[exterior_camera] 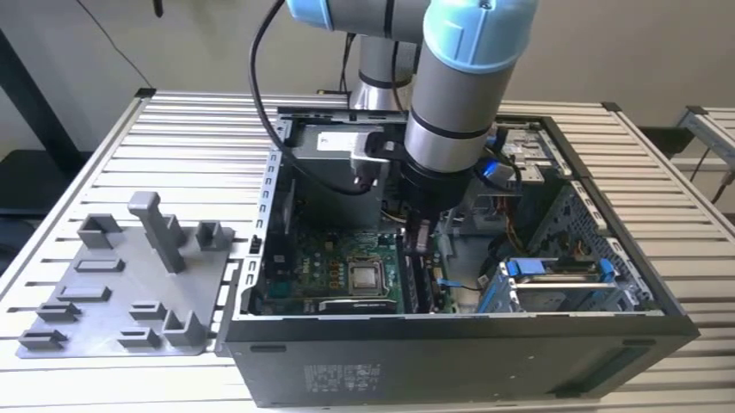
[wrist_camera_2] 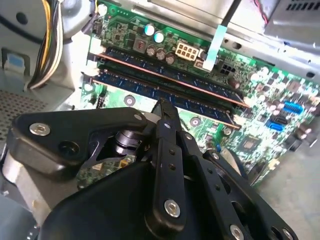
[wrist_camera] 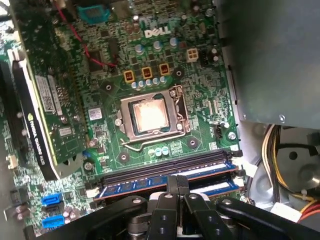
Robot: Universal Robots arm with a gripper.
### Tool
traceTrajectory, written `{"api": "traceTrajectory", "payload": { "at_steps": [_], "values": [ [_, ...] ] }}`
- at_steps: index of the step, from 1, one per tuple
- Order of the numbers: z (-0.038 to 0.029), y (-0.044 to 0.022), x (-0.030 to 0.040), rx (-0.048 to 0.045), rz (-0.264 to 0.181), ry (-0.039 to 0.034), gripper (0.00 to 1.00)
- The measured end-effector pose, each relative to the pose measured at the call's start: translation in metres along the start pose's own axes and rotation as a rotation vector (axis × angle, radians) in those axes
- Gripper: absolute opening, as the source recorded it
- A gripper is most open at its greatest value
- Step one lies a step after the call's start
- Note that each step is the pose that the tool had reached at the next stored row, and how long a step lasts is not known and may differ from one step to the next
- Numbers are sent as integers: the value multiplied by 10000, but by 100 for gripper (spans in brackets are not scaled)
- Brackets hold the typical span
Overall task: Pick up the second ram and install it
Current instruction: 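Press down the second ram until it locks into place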
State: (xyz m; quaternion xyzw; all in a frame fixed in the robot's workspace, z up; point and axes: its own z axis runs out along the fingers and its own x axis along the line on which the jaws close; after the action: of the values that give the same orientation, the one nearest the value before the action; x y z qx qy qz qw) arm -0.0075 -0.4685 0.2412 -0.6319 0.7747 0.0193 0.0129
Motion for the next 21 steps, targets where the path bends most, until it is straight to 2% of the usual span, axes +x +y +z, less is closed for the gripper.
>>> {"api": "traceTrajectory", "payload": {
  "at_steps": [8,15,21],
  "values": [
    [0,2,0,-20,-1238,12,11],
    [3,-5,29,-23,-1289,11,11],
    [38,-25,71,-44,-1287,11,11]
  ]
}}
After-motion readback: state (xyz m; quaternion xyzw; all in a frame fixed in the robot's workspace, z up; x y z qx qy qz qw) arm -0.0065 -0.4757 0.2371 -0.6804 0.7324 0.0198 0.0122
